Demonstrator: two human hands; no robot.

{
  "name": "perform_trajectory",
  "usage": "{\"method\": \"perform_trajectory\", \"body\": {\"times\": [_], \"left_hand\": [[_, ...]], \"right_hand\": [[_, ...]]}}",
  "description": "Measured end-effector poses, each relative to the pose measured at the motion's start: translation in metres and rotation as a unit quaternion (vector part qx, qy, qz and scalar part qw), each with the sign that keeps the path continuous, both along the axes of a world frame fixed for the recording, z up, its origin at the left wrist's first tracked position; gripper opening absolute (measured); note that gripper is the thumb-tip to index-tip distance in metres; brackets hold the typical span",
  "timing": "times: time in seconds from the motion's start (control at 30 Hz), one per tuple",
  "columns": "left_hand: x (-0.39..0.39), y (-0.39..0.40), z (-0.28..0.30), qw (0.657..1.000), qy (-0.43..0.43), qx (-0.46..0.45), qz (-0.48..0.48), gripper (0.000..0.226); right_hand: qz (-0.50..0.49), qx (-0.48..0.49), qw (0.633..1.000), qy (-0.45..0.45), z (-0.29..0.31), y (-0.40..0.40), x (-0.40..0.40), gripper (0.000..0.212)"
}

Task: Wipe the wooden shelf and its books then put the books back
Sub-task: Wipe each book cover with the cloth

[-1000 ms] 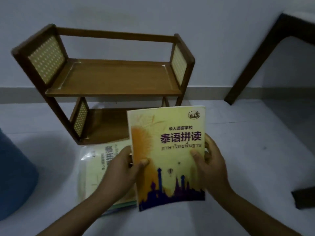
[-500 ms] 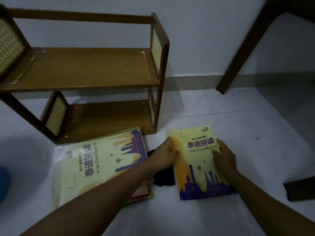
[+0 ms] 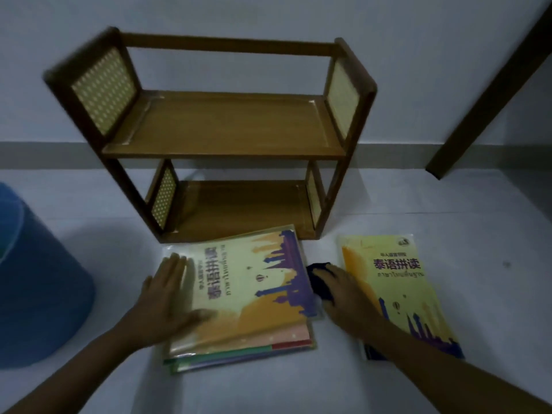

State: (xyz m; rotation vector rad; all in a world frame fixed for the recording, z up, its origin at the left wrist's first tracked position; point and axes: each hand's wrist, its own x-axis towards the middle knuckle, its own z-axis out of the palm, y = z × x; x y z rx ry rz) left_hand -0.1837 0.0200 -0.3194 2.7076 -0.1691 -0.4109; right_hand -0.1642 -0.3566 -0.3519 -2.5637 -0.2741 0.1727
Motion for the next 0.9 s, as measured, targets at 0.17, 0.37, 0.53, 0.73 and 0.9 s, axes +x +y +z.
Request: {"method": "perform_trajectory", "body": {"times": [0.17, 0.37, 0.53, 0.73, 0.9], "left_hand": [[-0.019, 0.032, -0.009, 0.998, 0.042, -0.016, -0.049, 0.135], [-0.020, 0.037, -0.022, 0.998, 0.021, -0.046, -0.045, 0.138], [-0.020, 0.038, -0.024, 0.998, 0.019, -0.053, -0.025, 0.139], [-0.020, 0.037, -0.023, 0.998, 0.013, -0.055, -0.028, 0.142], [-0.022, 0.039, -0.025, 0.998, -0.019, -0.035, -0.046, 0.131]], "right_hand": [[-0.130, 0.137, 0.978, -0.092, 0.054, 0.031, 0.029, 0.059], [0.137, -0.108, 0.977, -0.122, 0.015, 0.149, -0.031, 0.060], [0.357, -0.105, 0.917, -0.144, 0.017, 0.174, 0.017, 0.061], [0.113, -0.123, 0.982, -0.083, 0.029, 0.189, 0.033, 0.065], [0.425, -0.086, 0.891, -0.133, 0.033, 0.201, -0.029, 0.056]]}}
